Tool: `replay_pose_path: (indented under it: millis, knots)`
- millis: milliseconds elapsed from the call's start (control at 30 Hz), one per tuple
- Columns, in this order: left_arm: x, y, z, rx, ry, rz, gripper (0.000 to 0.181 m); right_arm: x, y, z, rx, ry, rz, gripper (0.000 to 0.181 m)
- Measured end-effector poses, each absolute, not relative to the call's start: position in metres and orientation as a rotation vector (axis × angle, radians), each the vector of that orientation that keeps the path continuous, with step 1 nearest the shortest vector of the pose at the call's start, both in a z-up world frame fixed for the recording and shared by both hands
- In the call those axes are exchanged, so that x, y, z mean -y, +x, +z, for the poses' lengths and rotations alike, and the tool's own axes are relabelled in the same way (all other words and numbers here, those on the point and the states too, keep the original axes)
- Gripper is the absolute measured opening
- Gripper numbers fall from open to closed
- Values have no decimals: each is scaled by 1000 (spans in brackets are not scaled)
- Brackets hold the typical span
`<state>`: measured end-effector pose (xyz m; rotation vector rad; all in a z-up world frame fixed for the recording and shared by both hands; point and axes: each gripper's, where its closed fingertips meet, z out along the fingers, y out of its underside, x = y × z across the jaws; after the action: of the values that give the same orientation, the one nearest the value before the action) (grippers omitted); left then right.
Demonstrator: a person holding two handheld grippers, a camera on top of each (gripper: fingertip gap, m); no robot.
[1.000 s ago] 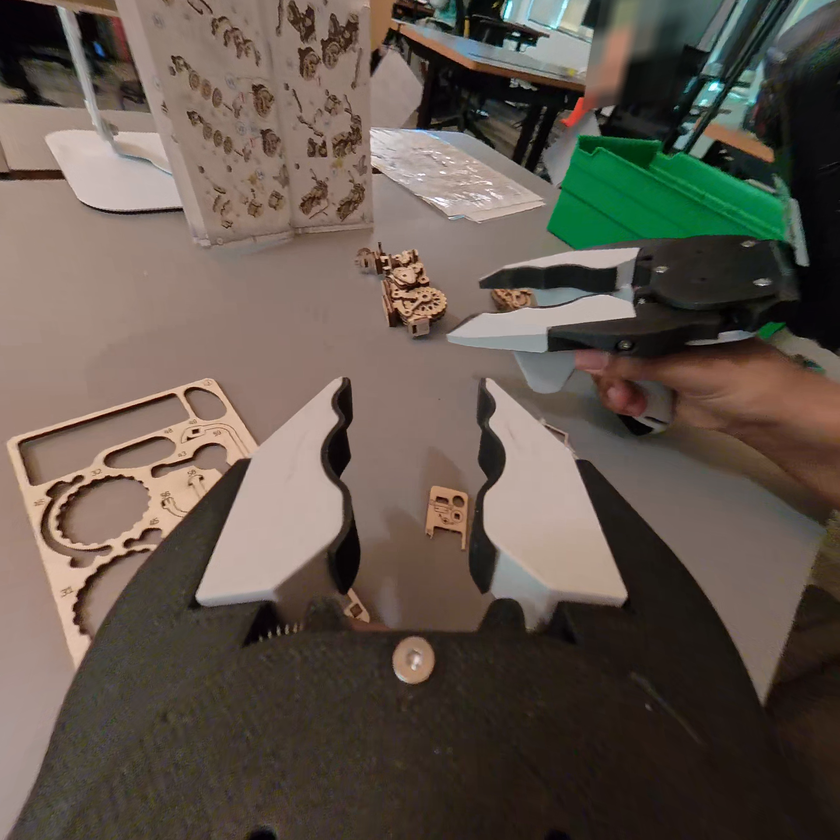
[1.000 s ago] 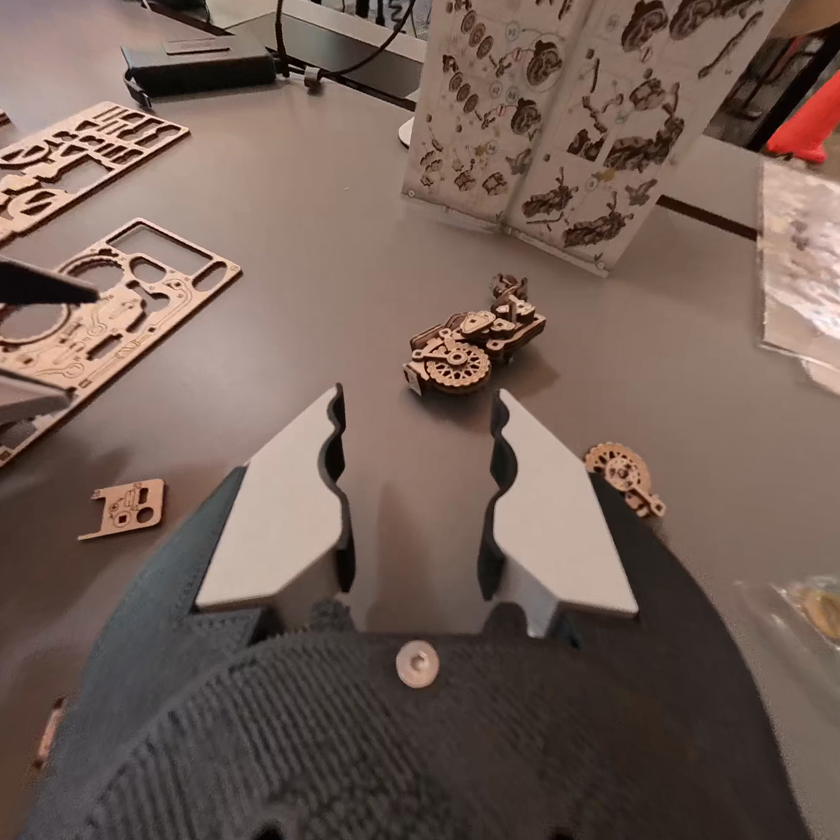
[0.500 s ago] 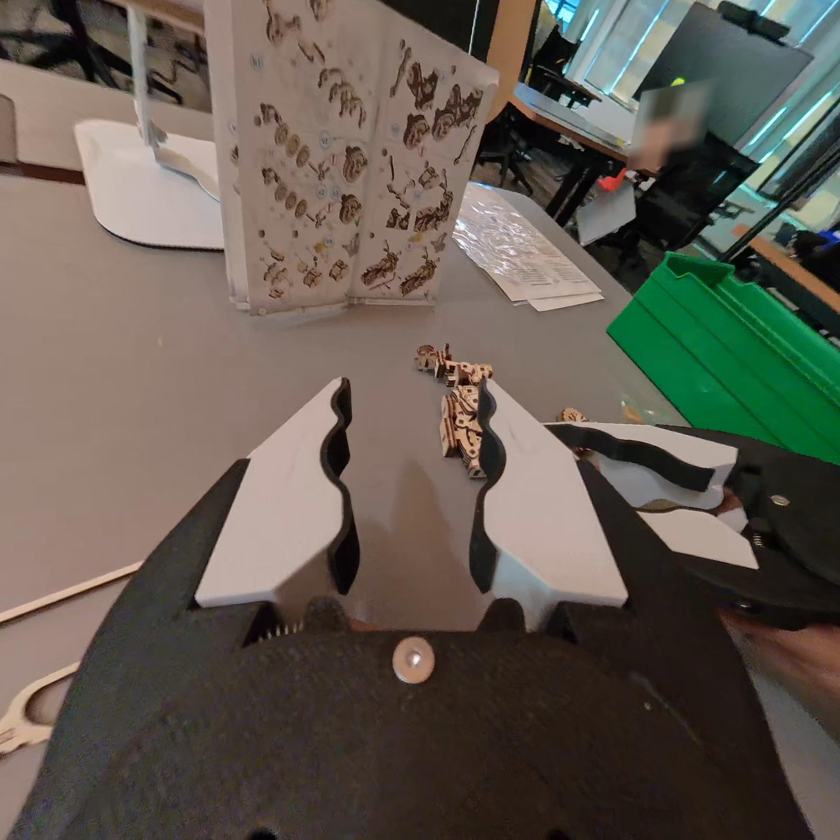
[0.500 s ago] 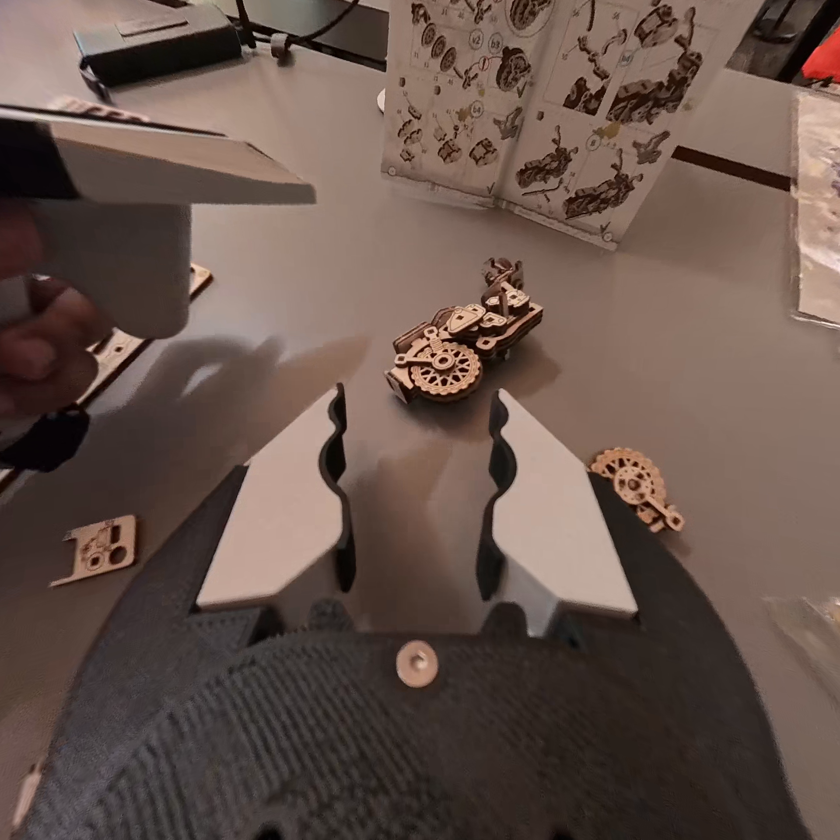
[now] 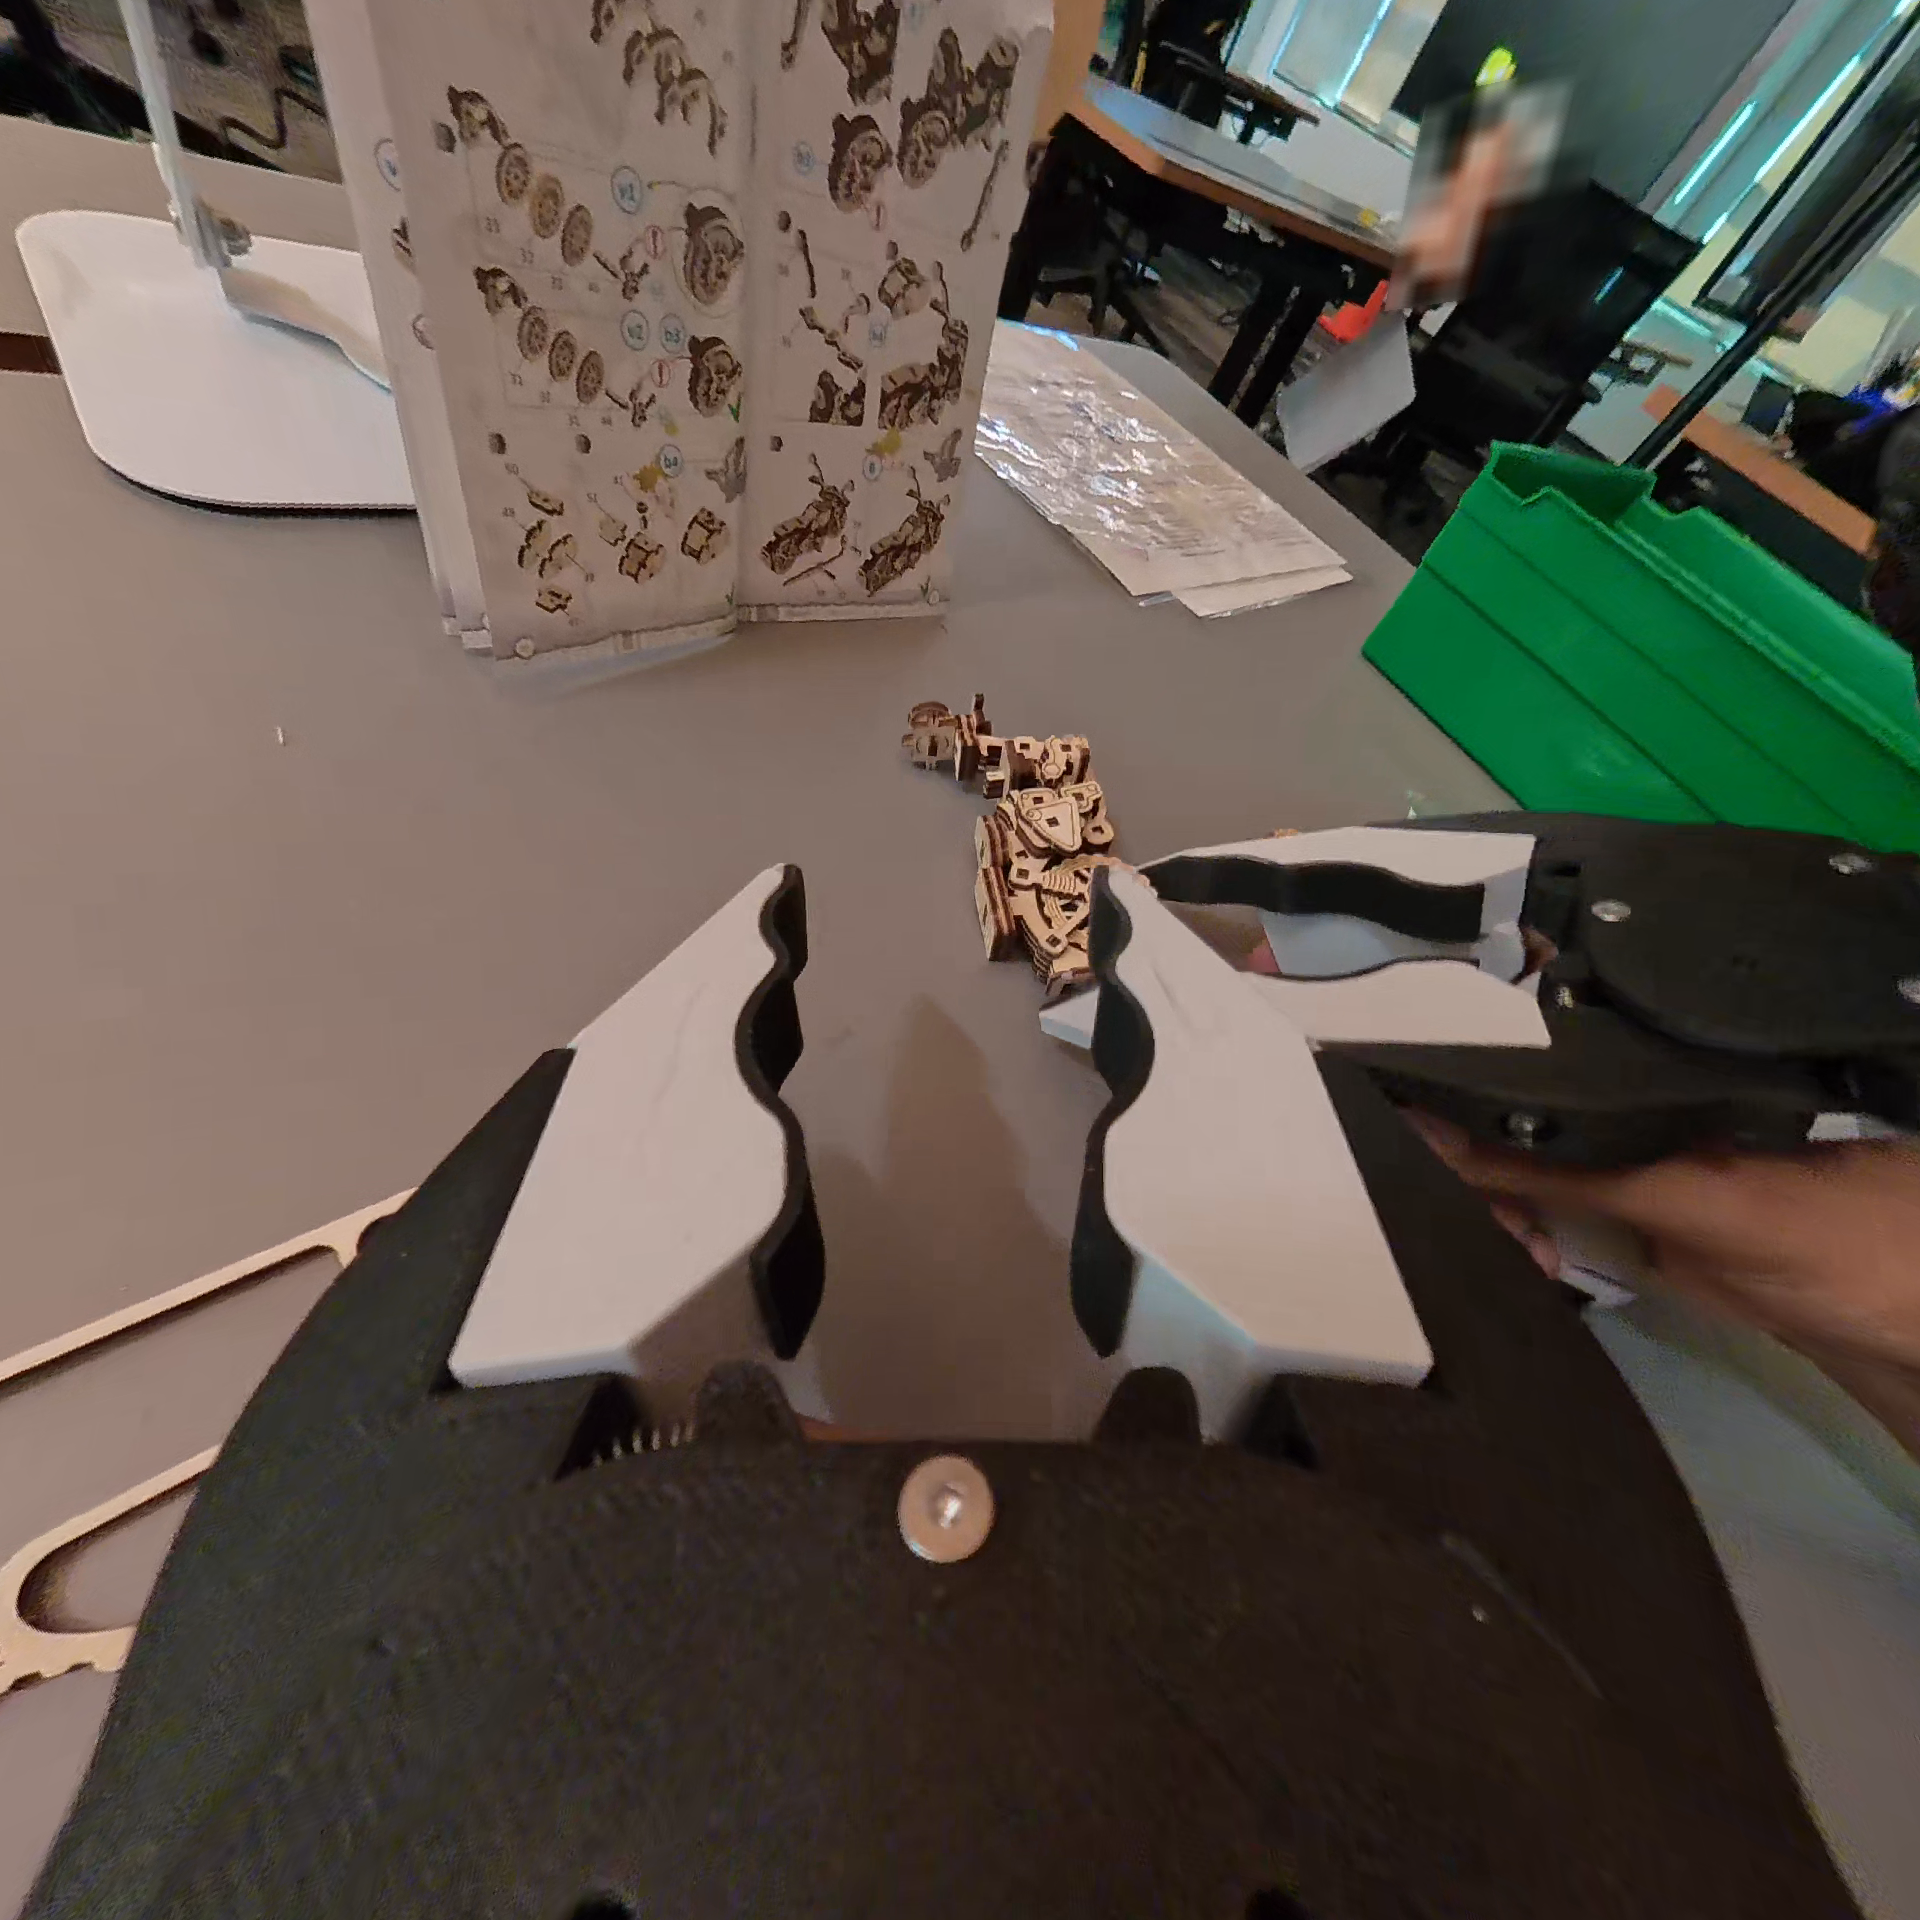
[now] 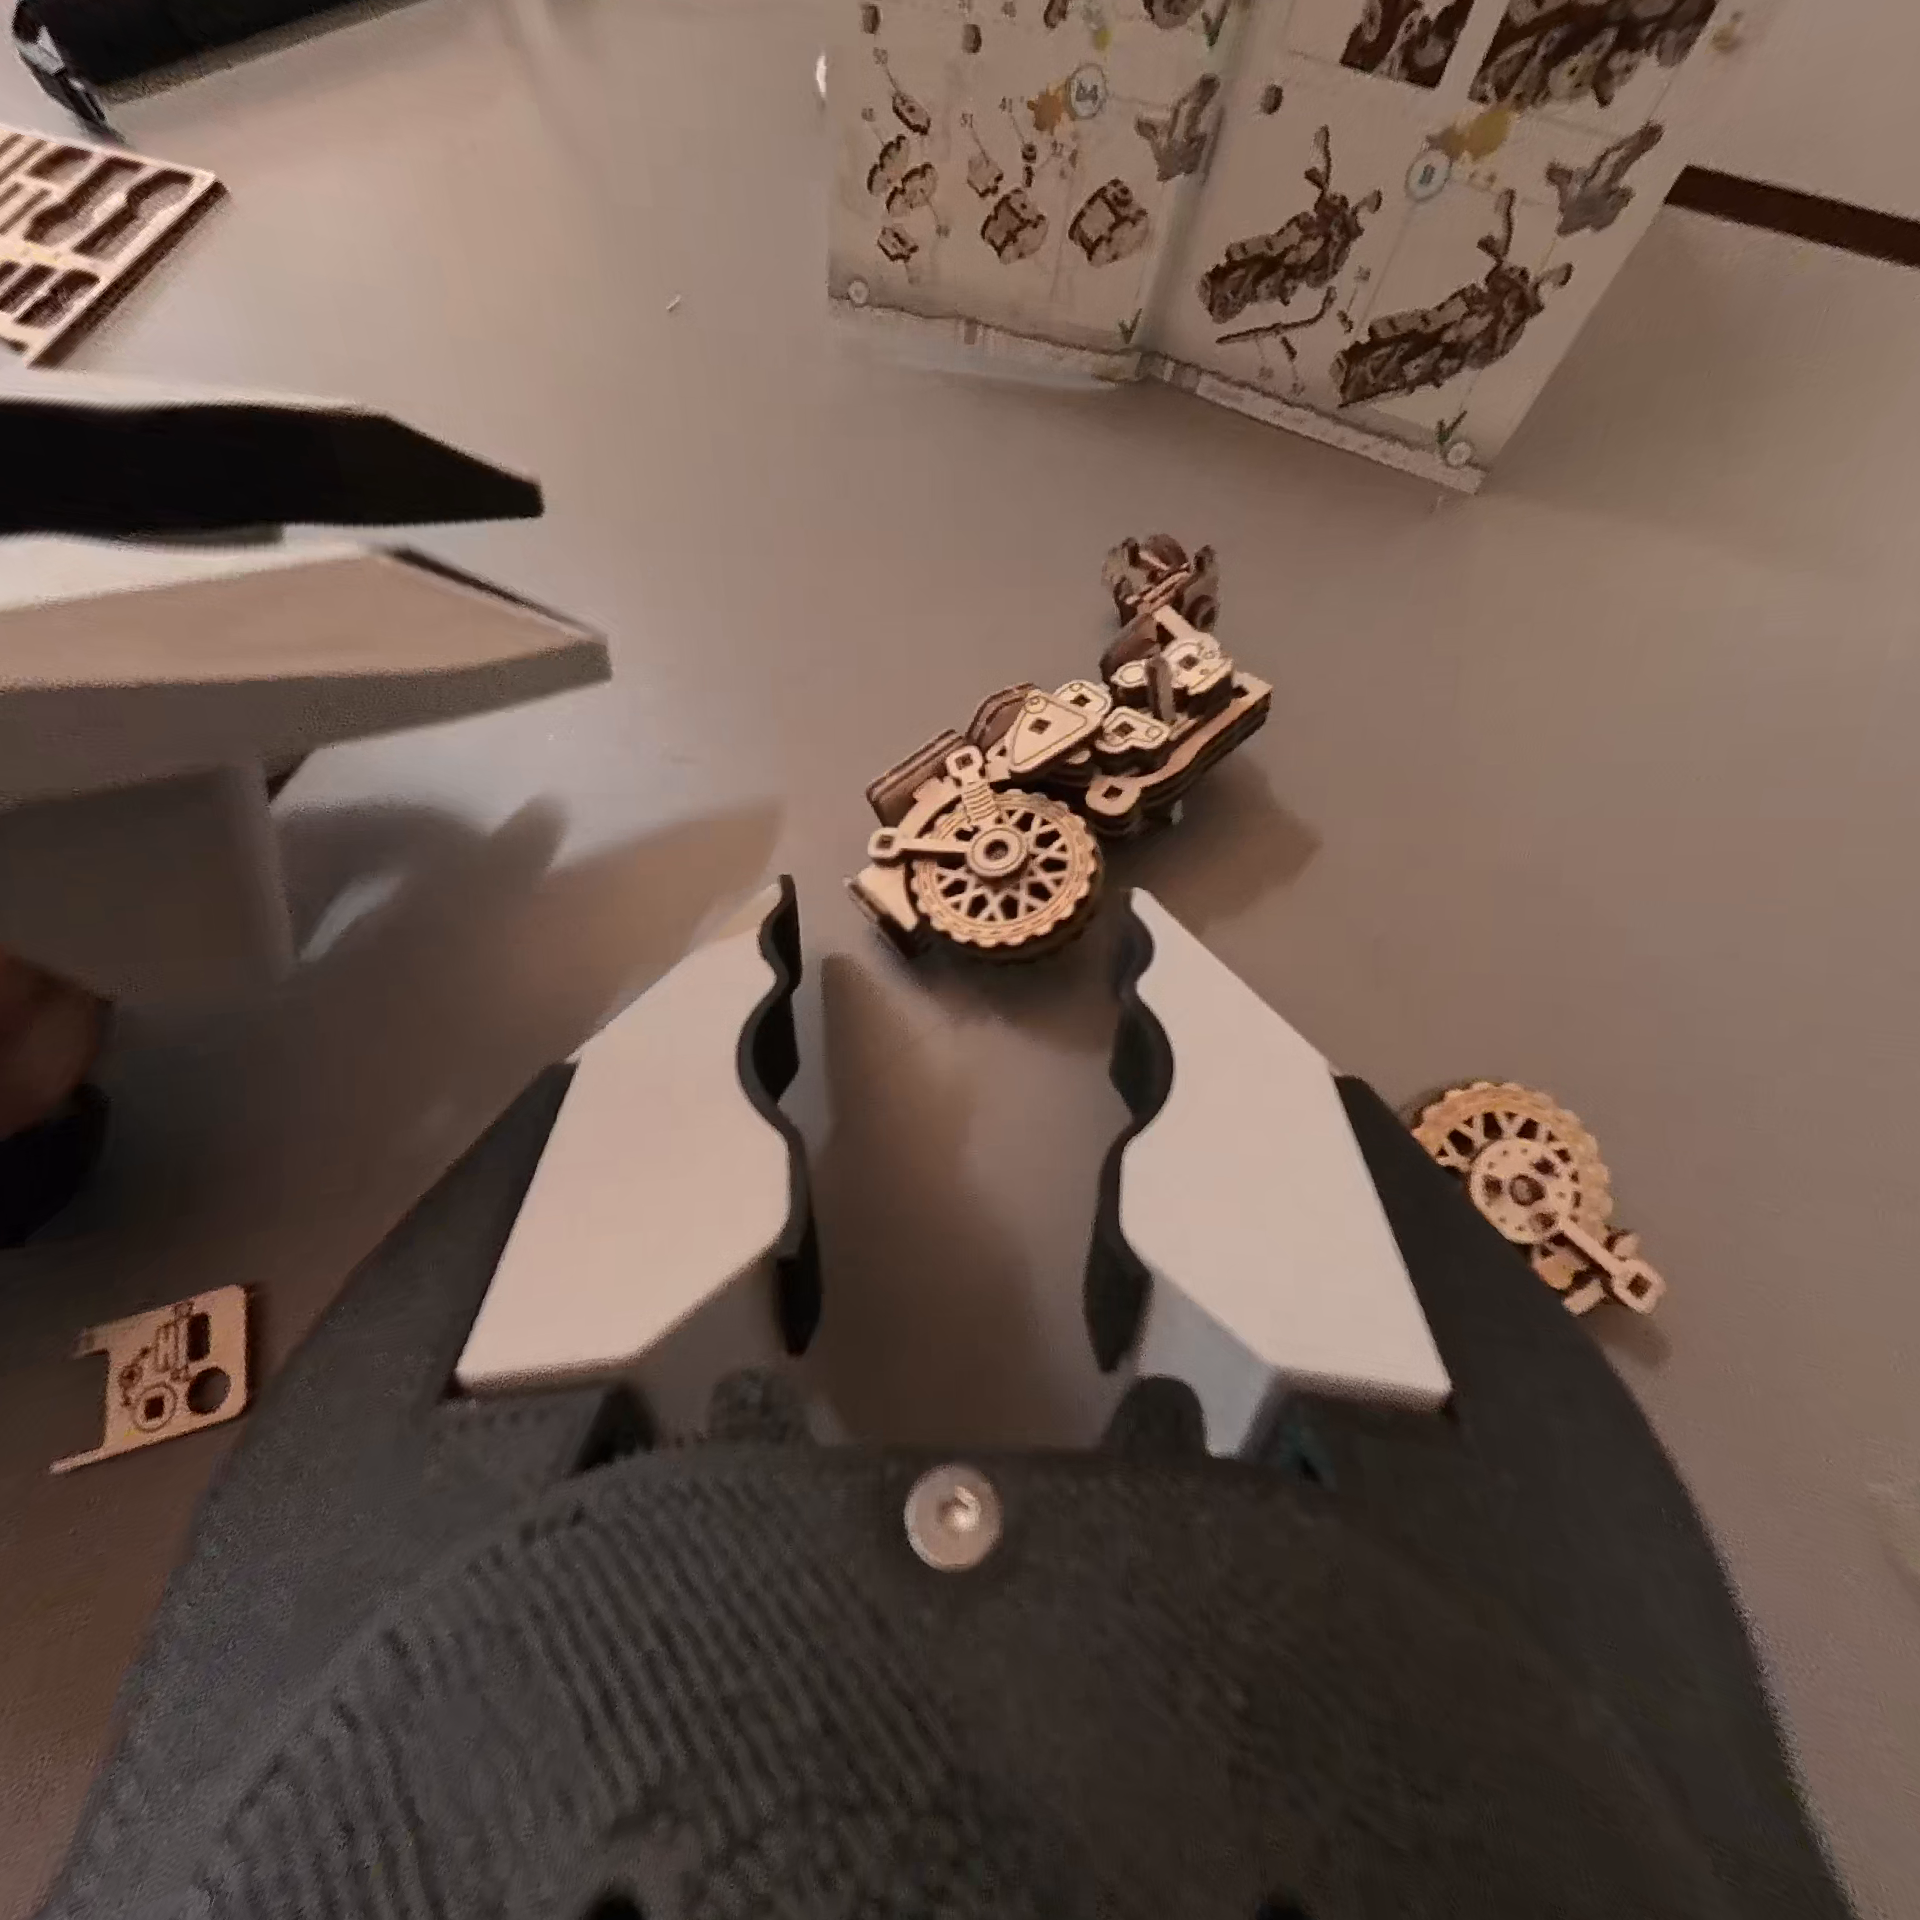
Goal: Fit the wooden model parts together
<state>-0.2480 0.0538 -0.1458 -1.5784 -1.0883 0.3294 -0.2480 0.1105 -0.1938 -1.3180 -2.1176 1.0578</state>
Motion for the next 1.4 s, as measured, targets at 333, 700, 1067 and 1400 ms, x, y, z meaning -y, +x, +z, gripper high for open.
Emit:
replay_pose_path:
  millis: [333,700,1067,1400]
  knots:
    - [-49,-251,-147,1127,-1524,258,54,-115,-254,-190,2090,-1416,1175,48]
    - [-50,-250,-147,1126,-1510,229,54,-131,-244,-175,1998,-1475,1346,26]
    - [-47,-251,-147,1144,-1504,238,53,-121,-263,-168,2032,-1093,971,53]
    - [-49,-250,-146,1123,-1517,247,53,-111,-283,-199,2132,-1260,930,58]
